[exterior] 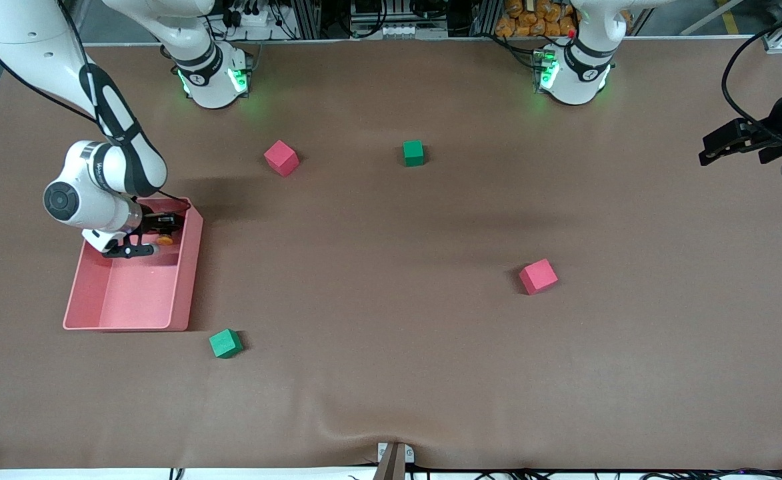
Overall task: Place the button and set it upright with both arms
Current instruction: 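Close the right gripper on the button's blue base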
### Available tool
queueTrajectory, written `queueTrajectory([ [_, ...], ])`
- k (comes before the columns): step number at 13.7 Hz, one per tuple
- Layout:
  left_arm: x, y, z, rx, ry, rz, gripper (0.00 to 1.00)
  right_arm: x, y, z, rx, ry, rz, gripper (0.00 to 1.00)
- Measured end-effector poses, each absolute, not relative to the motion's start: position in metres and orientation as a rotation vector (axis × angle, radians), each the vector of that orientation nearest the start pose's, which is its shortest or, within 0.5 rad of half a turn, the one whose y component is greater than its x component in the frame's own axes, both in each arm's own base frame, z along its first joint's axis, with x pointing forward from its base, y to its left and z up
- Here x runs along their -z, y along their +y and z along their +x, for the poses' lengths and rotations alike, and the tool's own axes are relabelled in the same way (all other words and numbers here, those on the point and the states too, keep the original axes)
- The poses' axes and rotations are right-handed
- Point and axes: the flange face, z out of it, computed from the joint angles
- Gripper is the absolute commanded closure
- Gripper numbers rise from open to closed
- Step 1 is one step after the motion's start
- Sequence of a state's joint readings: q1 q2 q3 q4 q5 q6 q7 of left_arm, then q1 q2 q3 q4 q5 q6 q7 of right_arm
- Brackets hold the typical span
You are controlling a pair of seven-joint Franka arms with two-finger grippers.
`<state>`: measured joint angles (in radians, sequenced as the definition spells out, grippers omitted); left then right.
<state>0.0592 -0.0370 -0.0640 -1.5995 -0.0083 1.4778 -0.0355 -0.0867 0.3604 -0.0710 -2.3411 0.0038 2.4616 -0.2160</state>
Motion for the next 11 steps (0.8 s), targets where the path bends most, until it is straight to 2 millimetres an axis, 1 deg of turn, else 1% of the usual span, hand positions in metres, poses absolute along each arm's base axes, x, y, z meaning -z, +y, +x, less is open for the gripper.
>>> queueTrajectory([
  [7,-0.624,-0.004,0.533,-0.132,-0.048,-3.143,0.00,-0.166,-0.078,0.483,-0.355,-0.091,-3.100,1.00],
  [9,-0.624,-0.004,0.533,-0.130,-0.048,-3.143,0.00,-0.177,-0.078,0.490,-0.298,-0.095,-3.112,1.00],
  [11,-0.625,-0.004,0.533,-0.129,-0.048,-3.143,0.00,-0.199,-0.079,0.500,-0.220,-0.105,-3.125,1.00],
])
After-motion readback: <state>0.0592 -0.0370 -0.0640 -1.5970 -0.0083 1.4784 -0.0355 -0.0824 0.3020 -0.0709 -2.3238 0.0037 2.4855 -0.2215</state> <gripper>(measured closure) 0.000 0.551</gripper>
